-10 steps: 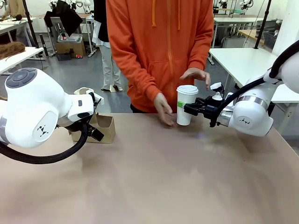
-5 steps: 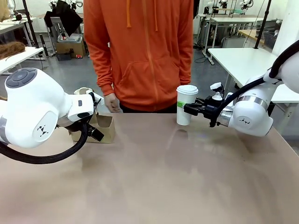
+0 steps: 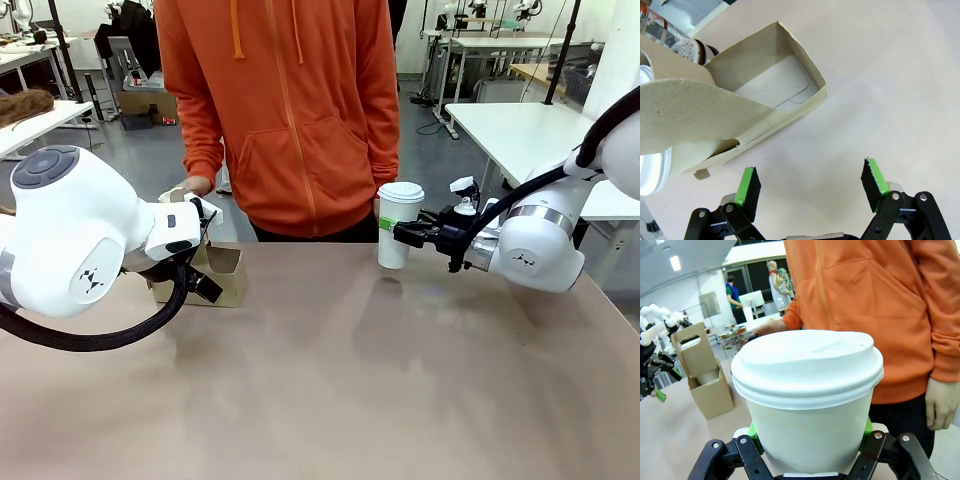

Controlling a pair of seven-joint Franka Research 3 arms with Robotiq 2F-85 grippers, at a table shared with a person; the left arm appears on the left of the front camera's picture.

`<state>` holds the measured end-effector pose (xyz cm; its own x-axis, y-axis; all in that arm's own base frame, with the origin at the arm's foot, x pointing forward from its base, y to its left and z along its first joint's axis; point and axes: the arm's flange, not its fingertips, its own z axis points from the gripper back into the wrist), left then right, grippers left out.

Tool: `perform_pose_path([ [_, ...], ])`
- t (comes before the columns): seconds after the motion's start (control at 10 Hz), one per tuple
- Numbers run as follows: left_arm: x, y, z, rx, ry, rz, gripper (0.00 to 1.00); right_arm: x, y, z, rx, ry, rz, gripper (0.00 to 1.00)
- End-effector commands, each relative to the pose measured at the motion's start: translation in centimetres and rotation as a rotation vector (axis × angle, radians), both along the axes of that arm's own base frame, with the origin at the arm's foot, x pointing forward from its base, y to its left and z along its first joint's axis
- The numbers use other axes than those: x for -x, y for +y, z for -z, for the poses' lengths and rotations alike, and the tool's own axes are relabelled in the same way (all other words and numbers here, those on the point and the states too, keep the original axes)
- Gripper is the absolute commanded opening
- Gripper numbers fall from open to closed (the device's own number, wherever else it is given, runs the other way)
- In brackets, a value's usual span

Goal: Pour a drink into a cup and package it in a carrier.
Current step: When a person places the Paper Cup Lid on the 600 ml Paper Cup , lift the 600 ml Paper Cup.

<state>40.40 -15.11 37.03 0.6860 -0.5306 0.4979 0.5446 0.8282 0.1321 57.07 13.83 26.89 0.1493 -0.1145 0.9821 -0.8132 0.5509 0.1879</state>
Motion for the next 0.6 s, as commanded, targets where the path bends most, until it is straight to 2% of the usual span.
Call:
perform_pose_path([
  [0.0,0.0,0.0,0.0,0.001,0.0,0.0,1.0,-0.1,0.3,-0.5,-0.002,-0.009,0.001,0.8],
  [0.2,0.0,0.0,0.0,0.001,0.0,0.0,1.0,0.0,0.0,0.0,0.0,0.0,0.0,0.8],
  [0.3,0.0,0.0,0.0,0.001,0.0,0.0,1.0,0.8,0.0,-1.8,0.038,-0.002,-0.001,0.8],
  [0.5,0.0,0.0,0.0,0.001,0.0,0.0,1.0,2.9,0.4,-7.9,0.088,-0.027,-0.007,0.8],
])
